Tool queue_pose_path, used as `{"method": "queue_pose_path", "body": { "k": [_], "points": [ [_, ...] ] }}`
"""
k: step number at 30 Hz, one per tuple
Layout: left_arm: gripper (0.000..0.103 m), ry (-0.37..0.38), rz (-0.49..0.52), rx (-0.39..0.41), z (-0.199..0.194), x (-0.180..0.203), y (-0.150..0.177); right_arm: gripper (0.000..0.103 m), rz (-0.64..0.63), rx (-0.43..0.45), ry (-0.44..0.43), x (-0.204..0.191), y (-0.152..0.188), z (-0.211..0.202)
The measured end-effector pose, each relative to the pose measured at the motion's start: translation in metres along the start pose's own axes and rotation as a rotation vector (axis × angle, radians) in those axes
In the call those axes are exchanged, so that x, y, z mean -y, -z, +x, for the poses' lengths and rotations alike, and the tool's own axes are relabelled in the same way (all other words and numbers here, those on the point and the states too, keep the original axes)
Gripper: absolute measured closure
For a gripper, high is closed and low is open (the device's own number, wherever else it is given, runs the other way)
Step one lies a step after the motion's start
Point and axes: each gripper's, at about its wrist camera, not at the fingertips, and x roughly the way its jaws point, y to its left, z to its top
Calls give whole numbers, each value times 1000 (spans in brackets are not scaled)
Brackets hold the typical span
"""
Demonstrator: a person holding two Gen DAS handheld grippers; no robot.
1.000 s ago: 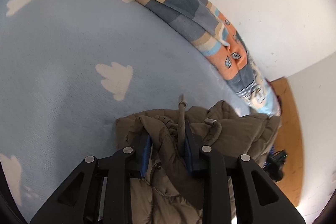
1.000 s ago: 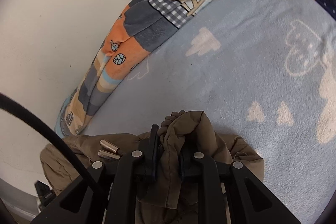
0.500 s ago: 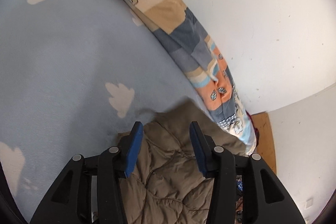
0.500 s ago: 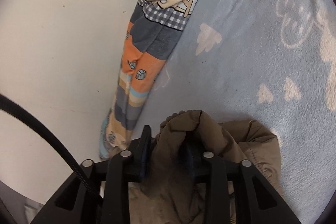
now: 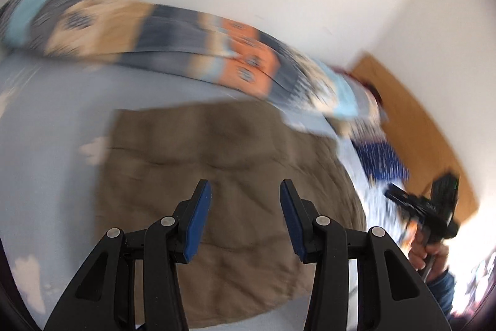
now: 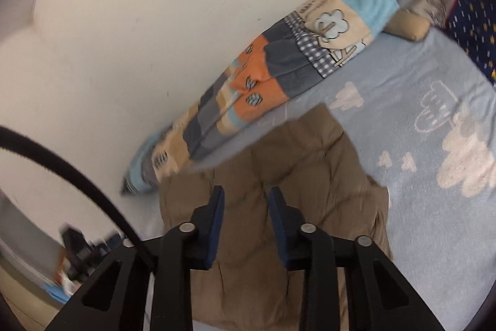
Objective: Fold large clothes
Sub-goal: 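Press and smooth the folded jacket with both tools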
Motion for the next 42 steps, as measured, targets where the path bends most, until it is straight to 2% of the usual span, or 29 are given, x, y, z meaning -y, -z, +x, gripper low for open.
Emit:
{"method": "queue_pose_path", "body": {
  "k": [2, 4, 6, 9, 10, 12, 14, 18, 20, 22, 25, 27, 31, 34, 38, 39, 42],
  "points": [
    [59, 0, 92, -19, 26, 36, 12, 91, -79, -43, 73, -21, 25, 9],
    [59, -23, 125, -50, 53, 54, 19, 91, -154, -41, 119, -36, 51, 13],
    [61, -45, 127, -99, 86, 57, 20, 91, -222, -41, 192, -46, 69, 24],
    [64, -128, 107, -187, 129, 45, 20, 91, -273, -42, 212, -39, 76, 45],
    [66, -157, 91, -226, 144, 37, 20, 91, -292, -45, 231, -33, 77, 55],
    [67, -157, 45, -273, 159, 25, 20, 91, -286, -76, 265, -18, 77, 73],
    [71, -145, -11, -288, 169, 12, 17, 91, -235, -110, 258, -1, 75, 87],
    [81, -129, -98, -316, 184, -6, 16, 96, -209, -164, 285, 21, 73, 110],
    [84, -129, -148, -332, 189, -13, 18, 100, -186, -190, 284, 32, 73, 117],
    [87, -137, -187, -340, 187, -16, 20, 103, -179, -200, 280, 38, 73, 120],
    [86, -143, -196, -293, 165, -8, 22, 103, -126, -216, 258, 46, 72, 117],
    [84, -130, -147, -248, 138, 4, 30, 102, -136, -198, 255, 37, 70, 106],
    [69, -144, -55, -165, 88, 22, 54, 100, -198, -124, 232, 10, 64, 71],
    [69, -165, -4, -123, 52, 30, 91, 97, -248, -93, 201, -14, 68, 50],
    [69, -240, 75, -84, 42, 31, 120, 96, -345, -121, 140, -47, 93, 49],
    [69, -263, 79, -88, 46, 27, 123, 96, -369, -129, 138, -55, 99, 54],
    [69, -270, 38, -118, 58, 11, 123, 96, -398, -168, 133, -63, 112, 75]
  ]
}}
